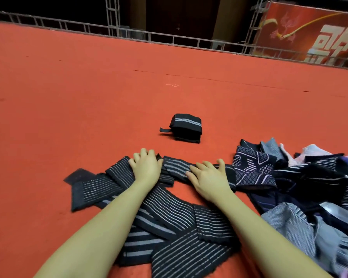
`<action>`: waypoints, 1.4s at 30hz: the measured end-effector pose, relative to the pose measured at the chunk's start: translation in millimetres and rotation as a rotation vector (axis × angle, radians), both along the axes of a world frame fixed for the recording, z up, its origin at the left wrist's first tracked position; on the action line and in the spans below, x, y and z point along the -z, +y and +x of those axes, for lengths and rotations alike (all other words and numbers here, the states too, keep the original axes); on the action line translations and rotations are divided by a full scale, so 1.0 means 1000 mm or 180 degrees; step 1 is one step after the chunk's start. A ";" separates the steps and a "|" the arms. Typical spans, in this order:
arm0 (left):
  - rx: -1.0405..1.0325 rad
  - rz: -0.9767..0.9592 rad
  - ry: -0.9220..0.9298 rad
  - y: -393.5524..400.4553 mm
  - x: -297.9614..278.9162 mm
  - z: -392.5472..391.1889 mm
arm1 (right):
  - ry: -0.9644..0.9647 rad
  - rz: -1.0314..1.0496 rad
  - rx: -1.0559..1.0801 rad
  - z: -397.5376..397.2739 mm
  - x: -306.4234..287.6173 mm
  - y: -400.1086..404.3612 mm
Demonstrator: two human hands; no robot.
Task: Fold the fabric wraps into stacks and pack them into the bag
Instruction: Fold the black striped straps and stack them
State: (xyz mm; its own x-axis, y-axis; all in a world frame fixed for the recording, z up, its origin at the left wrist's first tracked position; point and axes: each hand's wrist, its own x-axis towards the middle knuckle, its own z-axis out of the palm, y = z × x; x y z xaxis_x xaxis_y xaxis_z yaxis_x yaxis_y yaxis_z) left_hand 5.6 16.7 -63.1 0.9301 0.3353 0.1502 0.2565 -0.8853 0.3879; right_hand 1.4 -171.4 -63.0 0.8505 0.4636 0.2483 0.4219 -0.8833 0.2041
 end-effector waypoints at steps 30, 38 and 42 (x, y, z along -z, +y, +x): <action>0.1490 0.0512 0.0972 -0.070 -0.016 -0.071 | -0.0634 0.2276 0.1449 -0.041 -0.030 -0.063; 0.1604 0.0460 0.1147 -0.092 -0.021 -0.071 | -0.1301 0.1764 0.1045 -0.038 -0.034 -0.087; 0.1597 0.0365 0.0996 -0.069 -0.022 -0.070 | -0.1497 0.1667 0.0610 -0.033 -0.030 -0.067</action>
State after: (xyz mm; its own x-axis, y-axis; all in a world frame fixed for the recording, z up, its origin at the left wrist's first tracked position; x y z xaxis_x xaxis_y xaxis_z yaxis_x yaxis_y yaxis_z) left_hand -64.2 -52.0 -40.9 0.9764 -0.1581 -0.1470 -0.1168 -0.9595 0.2564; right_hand -31.3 -238.4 -32.8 0.6535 0.0375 0.7560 0.2219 -0.9644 -0.1440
